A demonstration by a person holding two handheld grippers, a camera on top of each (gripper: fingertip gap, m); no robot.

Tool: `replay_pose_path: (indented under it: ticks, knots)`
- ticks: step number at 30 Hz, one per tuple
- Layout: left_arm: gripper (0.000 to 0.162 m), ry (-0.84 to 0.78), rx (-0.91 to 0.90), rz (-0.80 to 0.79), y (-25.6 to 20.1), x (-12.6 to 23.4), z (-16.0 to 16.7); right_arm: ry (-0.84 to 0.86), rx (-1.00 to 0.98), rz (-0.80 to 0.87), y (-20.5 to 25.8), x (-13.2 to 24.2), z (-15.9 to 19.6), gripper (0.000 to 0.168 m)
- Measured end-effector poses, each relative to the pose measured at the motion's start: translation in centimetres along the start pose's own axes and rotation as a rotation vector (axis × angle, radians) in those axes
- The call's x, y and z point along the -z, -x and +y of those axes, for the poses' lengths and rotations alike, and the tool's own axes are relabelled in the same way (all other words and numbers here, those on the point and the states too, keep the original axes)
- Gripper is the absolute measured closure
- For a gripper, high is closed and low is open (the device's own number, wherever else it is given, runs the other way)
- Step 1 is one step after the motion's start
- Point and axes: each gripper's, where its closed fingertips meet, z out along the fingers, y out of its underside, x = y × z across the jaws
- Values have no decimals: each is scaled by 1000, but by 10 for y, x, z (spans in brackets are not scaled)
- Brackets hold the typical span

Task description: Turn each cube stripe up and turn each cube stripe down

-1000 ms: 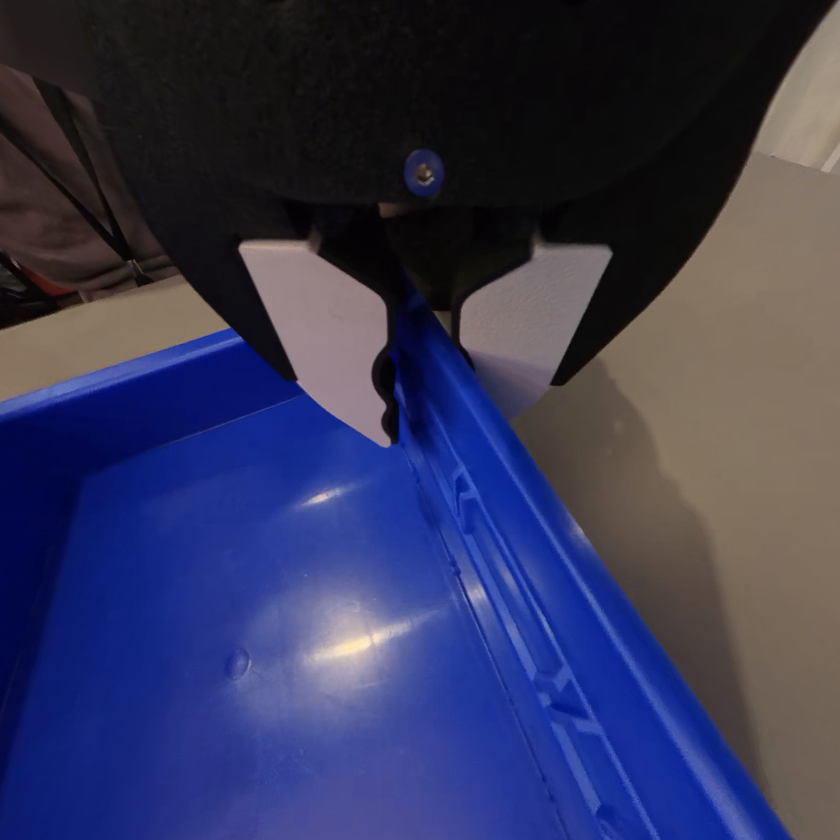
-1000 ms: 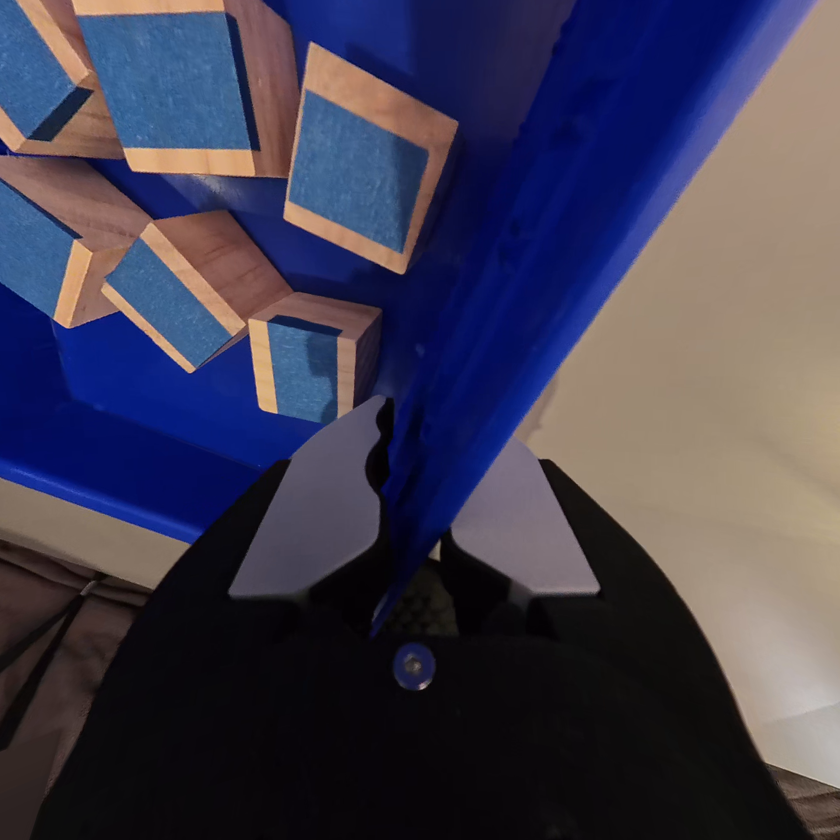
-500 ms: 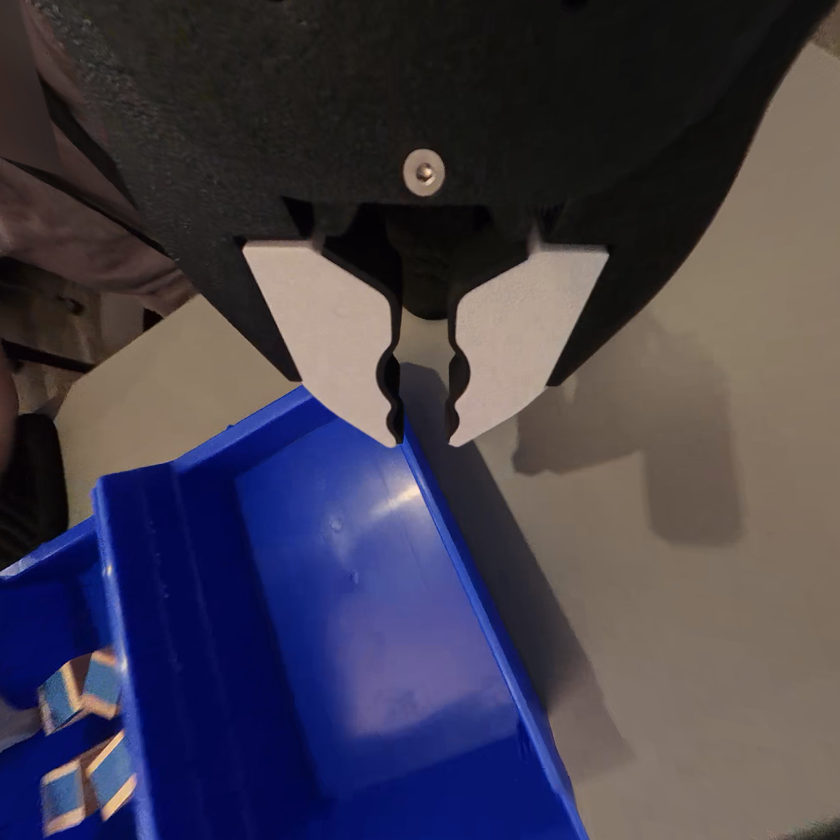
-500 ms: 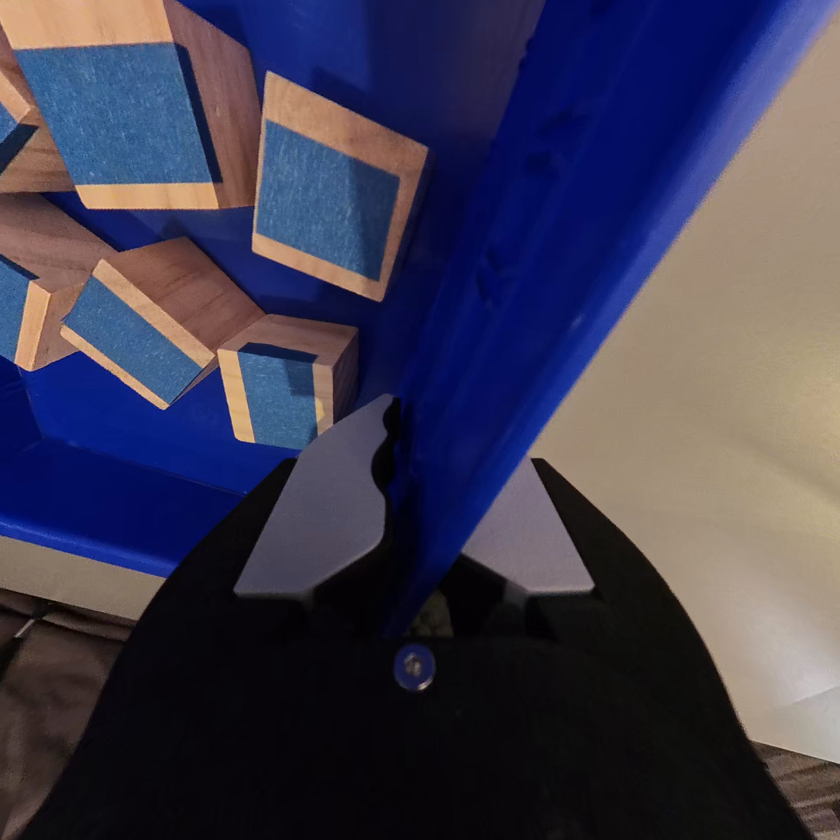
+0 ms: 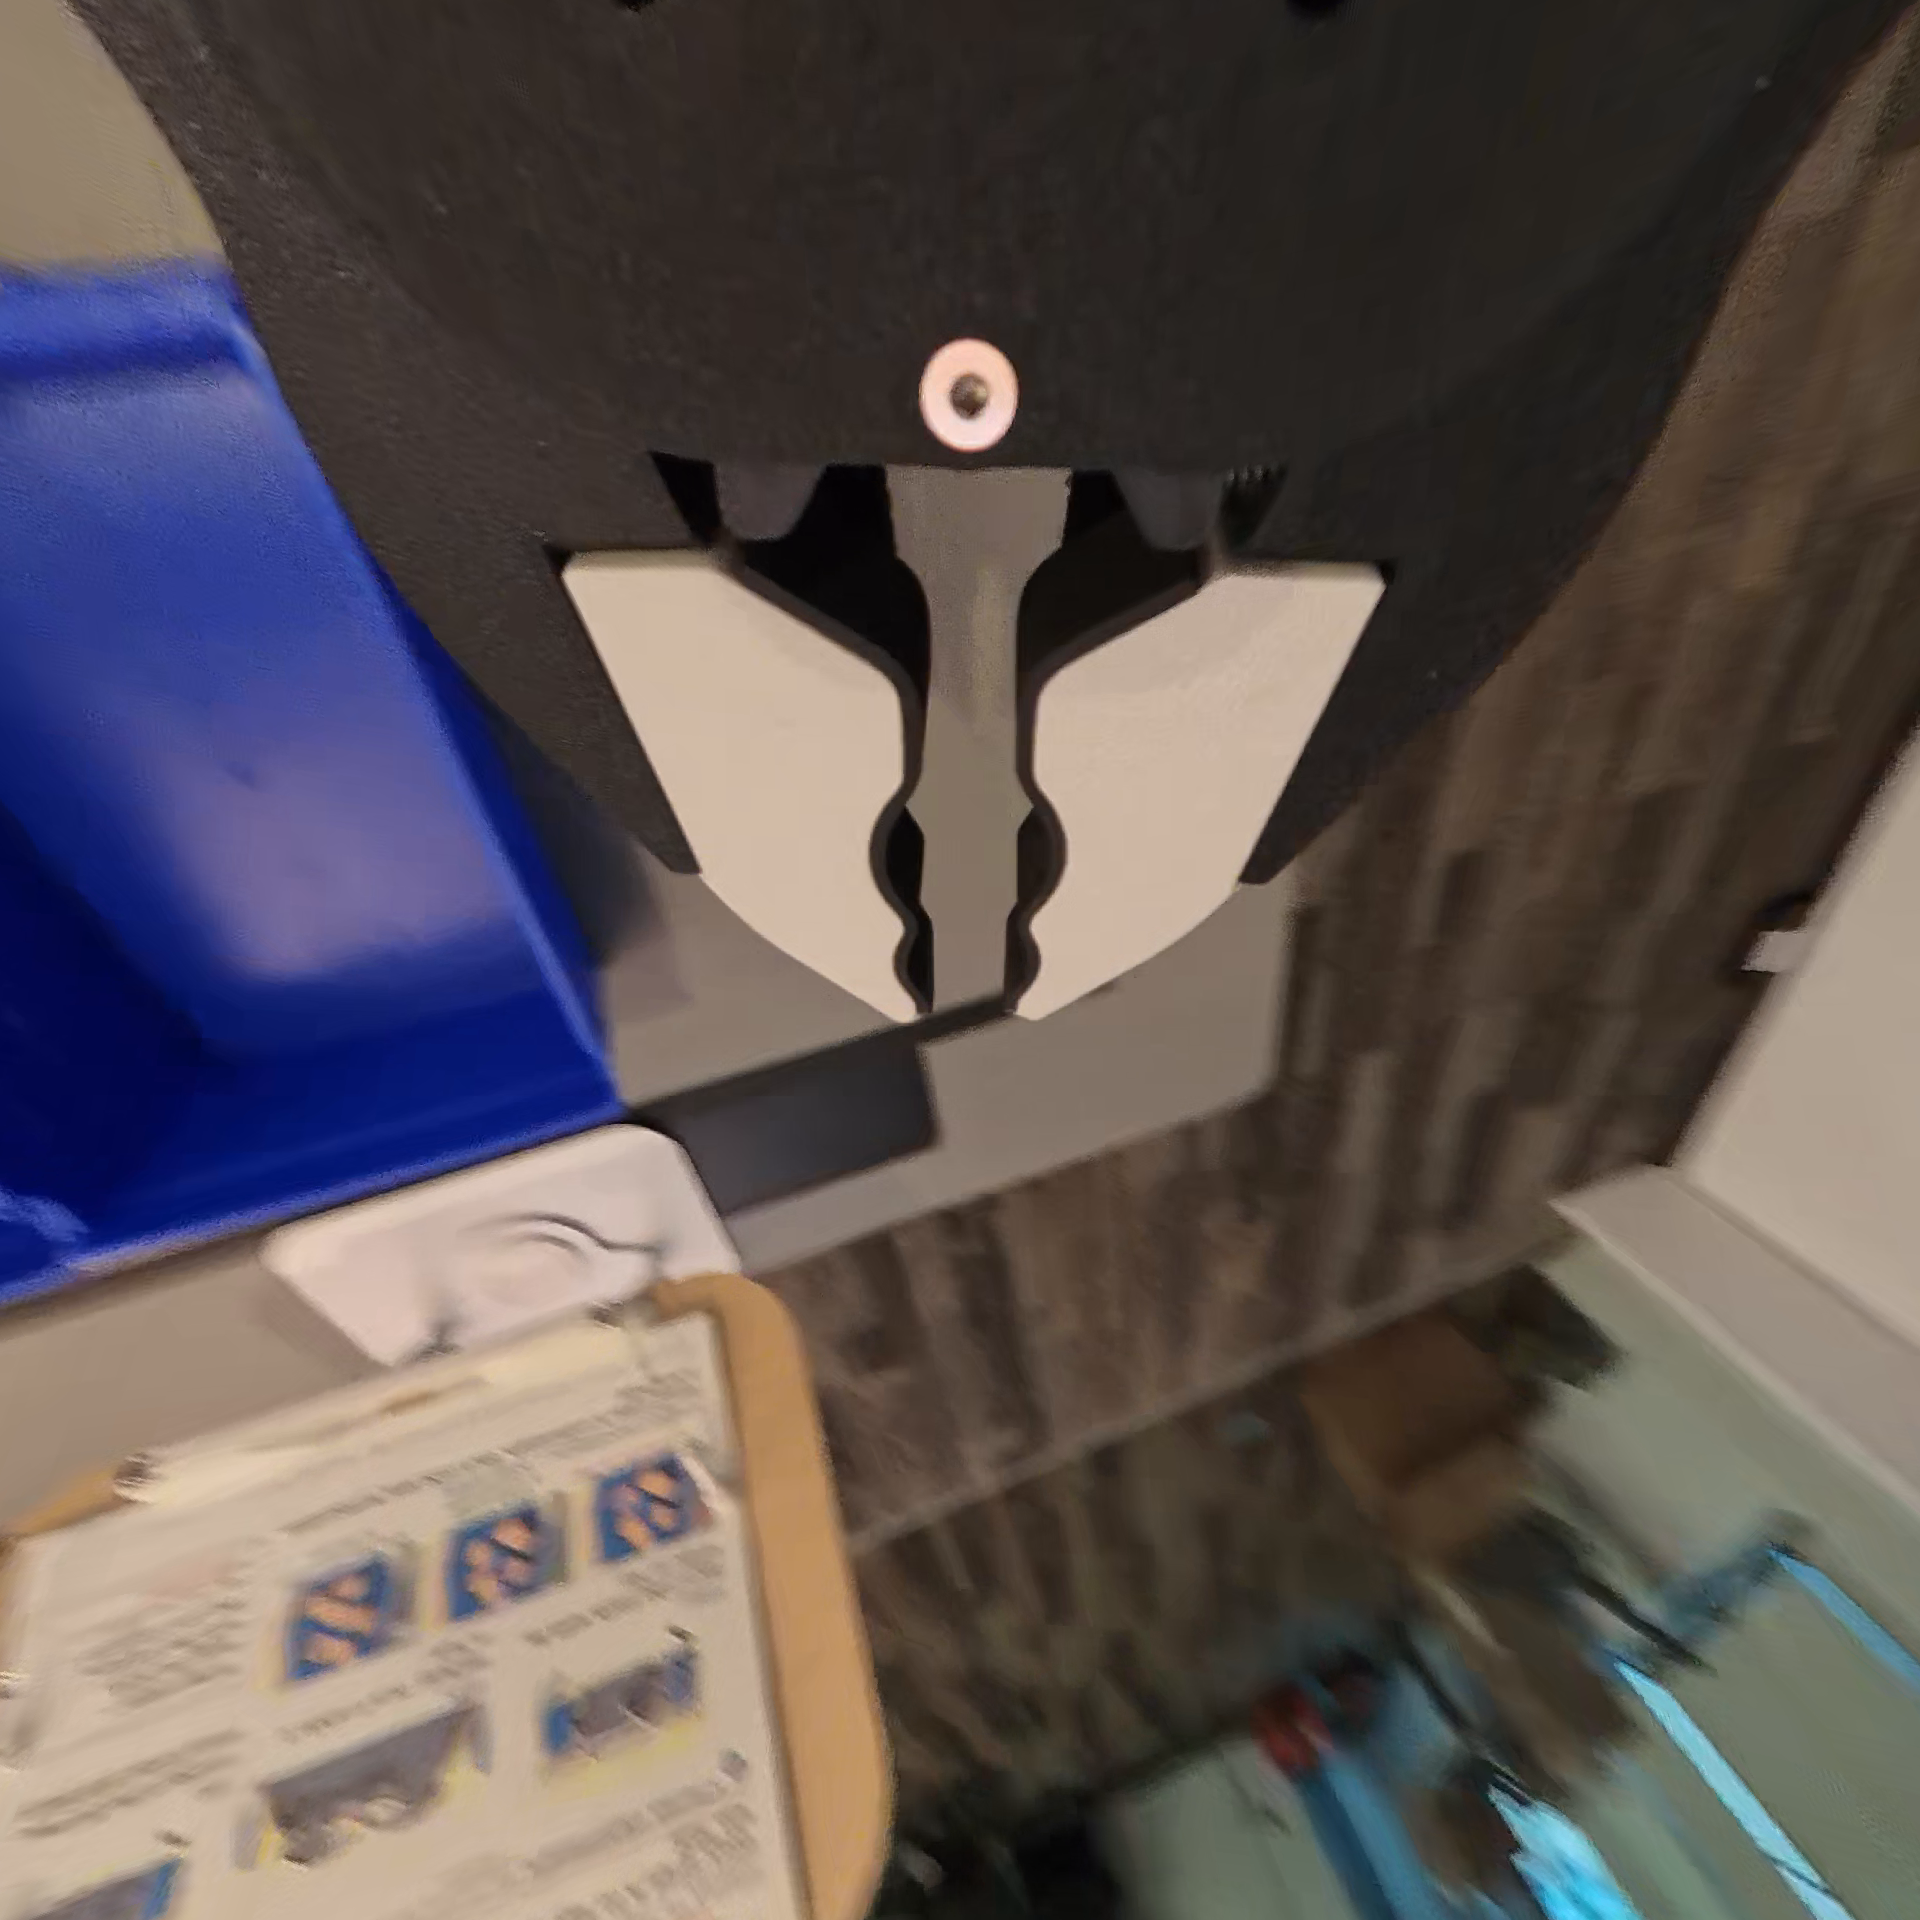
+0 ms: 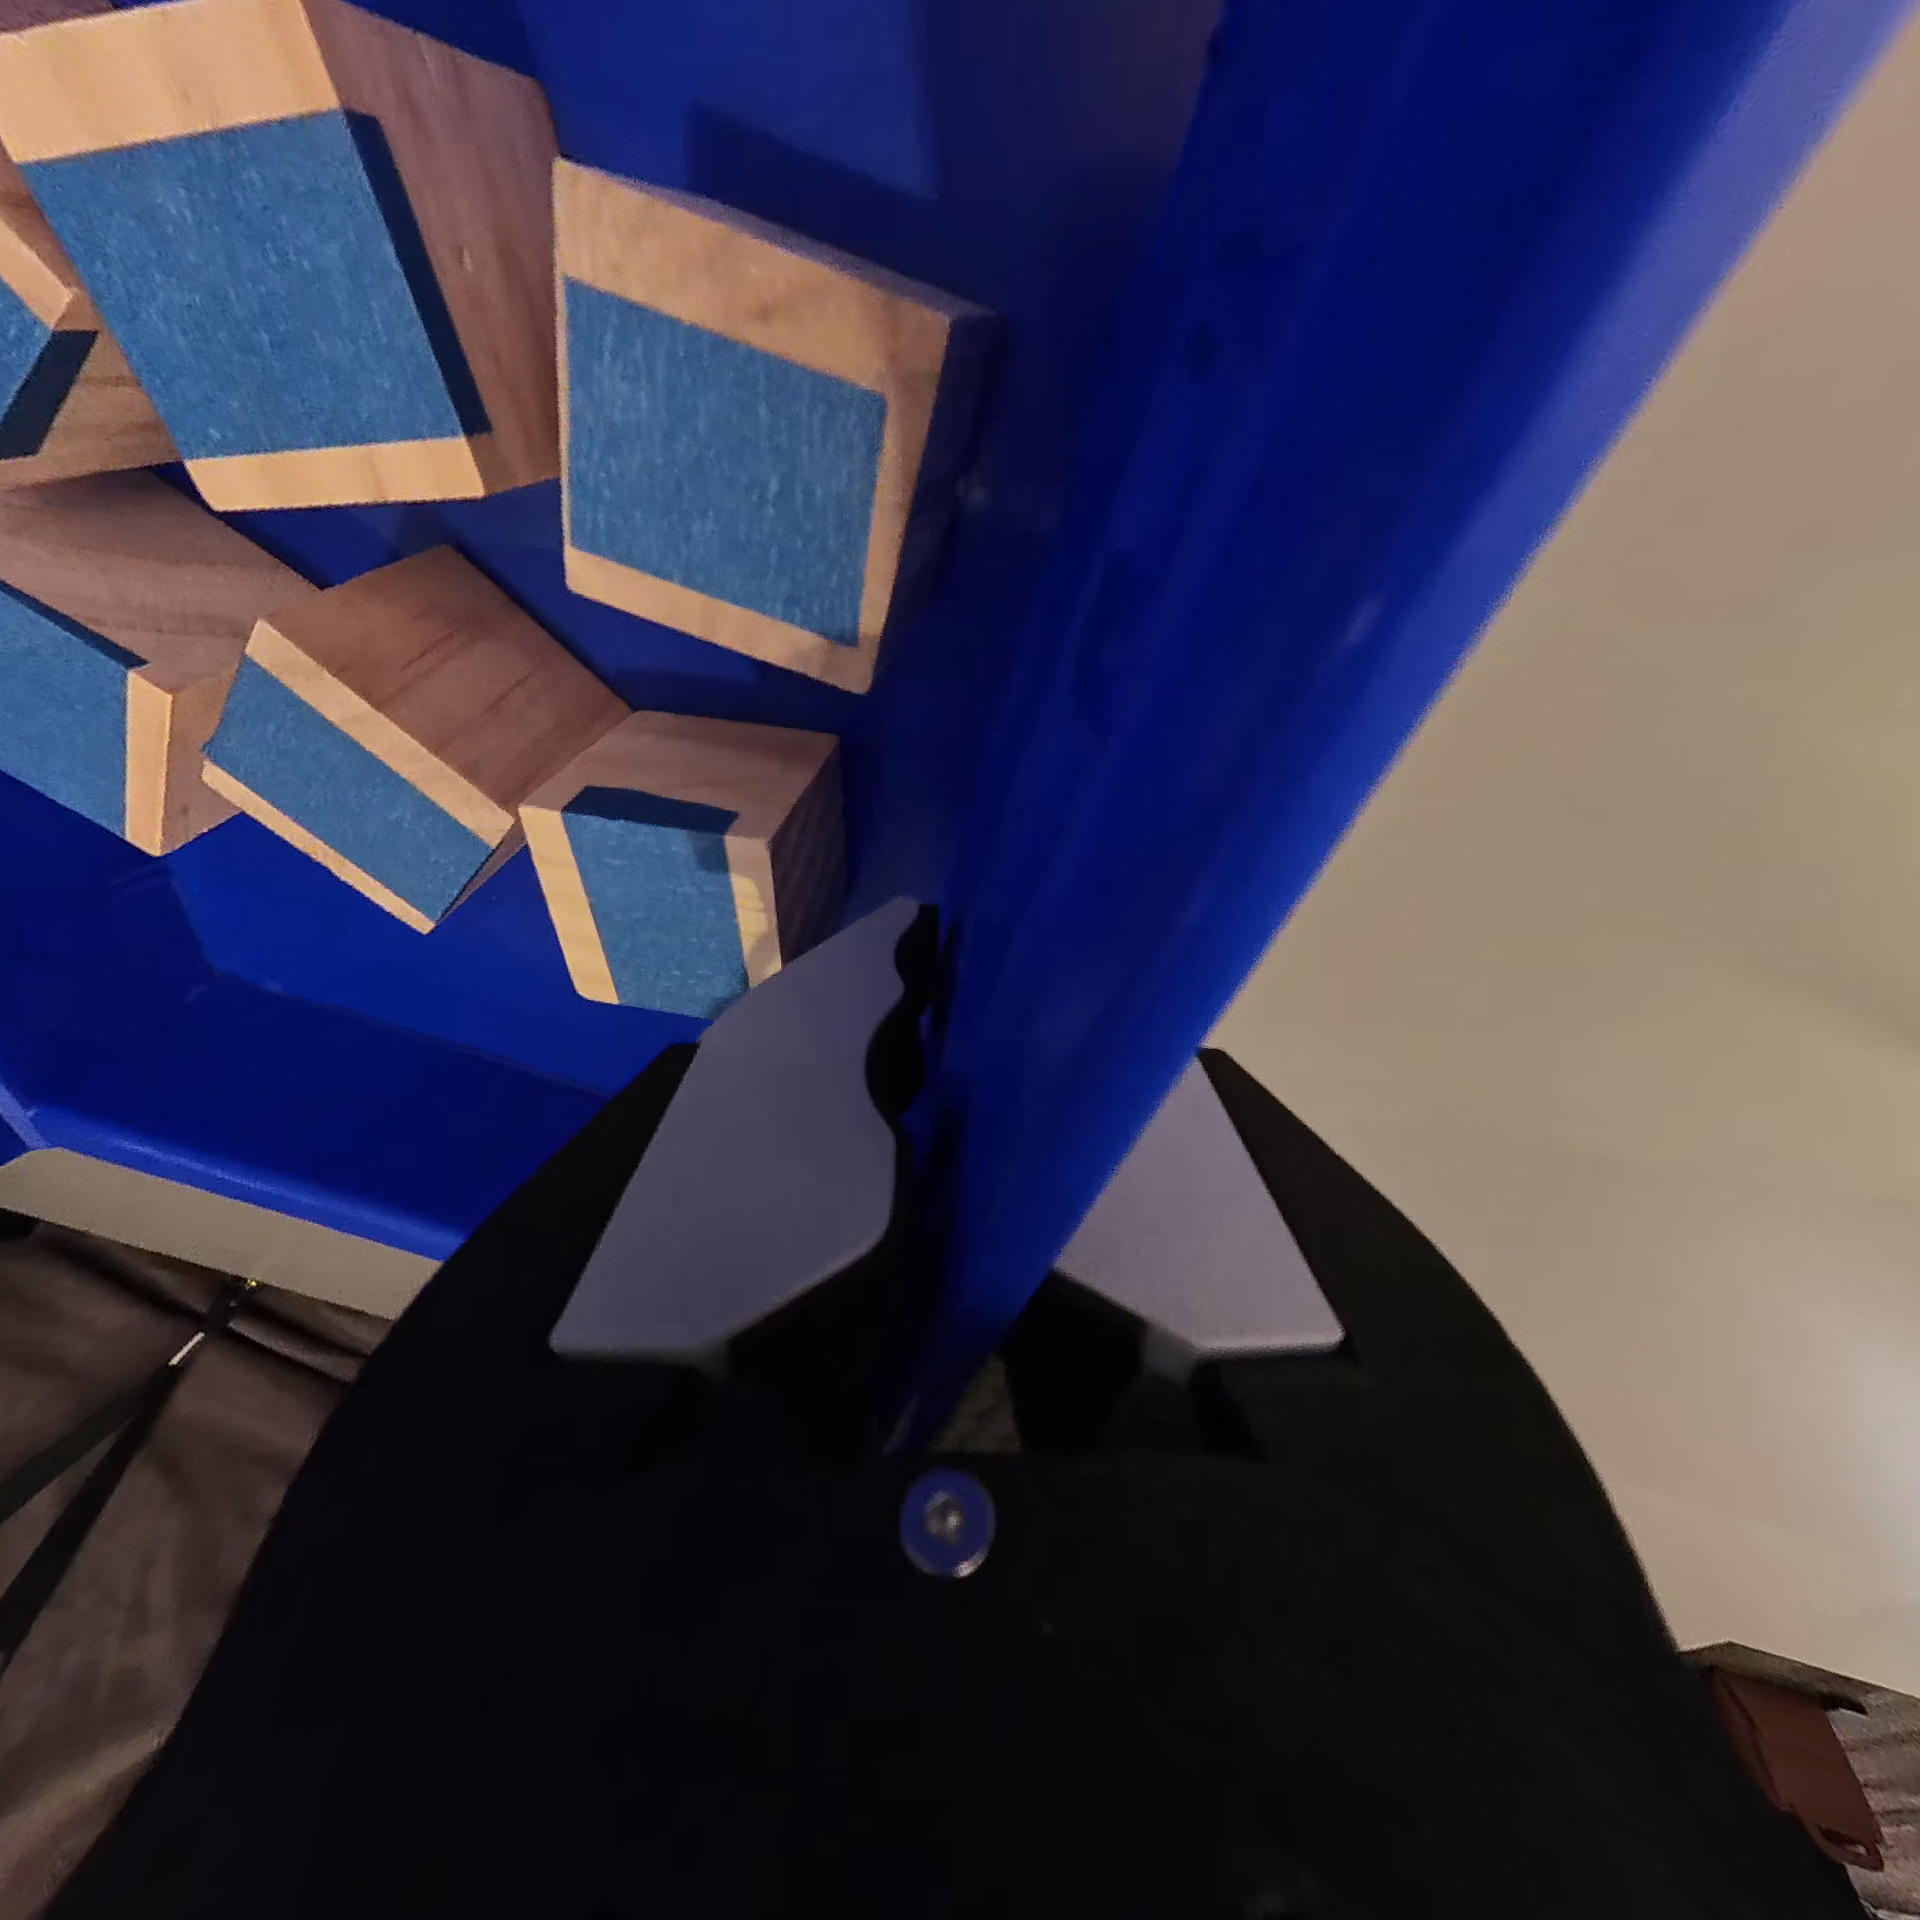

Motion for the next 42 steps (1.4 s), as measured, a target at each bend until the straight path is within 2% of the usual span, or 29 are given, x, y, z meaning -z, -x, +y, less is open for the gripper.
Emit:
replay_pose_path:
  ticks: [1, 2, 4, 6, 13, 20, 26, 29, 33, 37, 42]
  knots:
    - [152, -45, -23, -77, 10, 3, -4, 7, -3, -9, 0, 0, 0, 161]
    - [159, -91, -37, -119, 14, 5, -8, 14, -7, -14, 0, 0, 1, 161]
    - [158, -134, -42, -89, 10, 3, -11, 32, -7, -23, -2, 0, 4, 161]
    - [138, -113, -4, -52, 8, -3, -7, 37, -13, -32, -5, 1, 6, 161]
    - [109, -46, 11, -50, 17, -26, 7, 63, -38, -53, -22, 8, 27, 163]
    - [106, -70, 42, -24, 20, -28, 6, 10, -117, -40, -39, 36, 43, 163]
    - [102, -35, 45, -33, 23, -33, 12, -48, -107, 11, -31, 91, 43, 163]
    - [102, -36, 46, -50, 27, -34, 12, -57, -42, 57, -5, 121, 32, 163]
    - [101, 7, 42, -103, 37, -35, 20, -44, 99, 56, 57, 144, 5, 163]
    - [101, 47, 56, -102, 46, -34, 30, -28, 274, -5, 137, 145, -30, 163]
    - [101, 73, 96, -132, 68, -18, 43, 11, 443, -62, 234, 129, -73, 163]
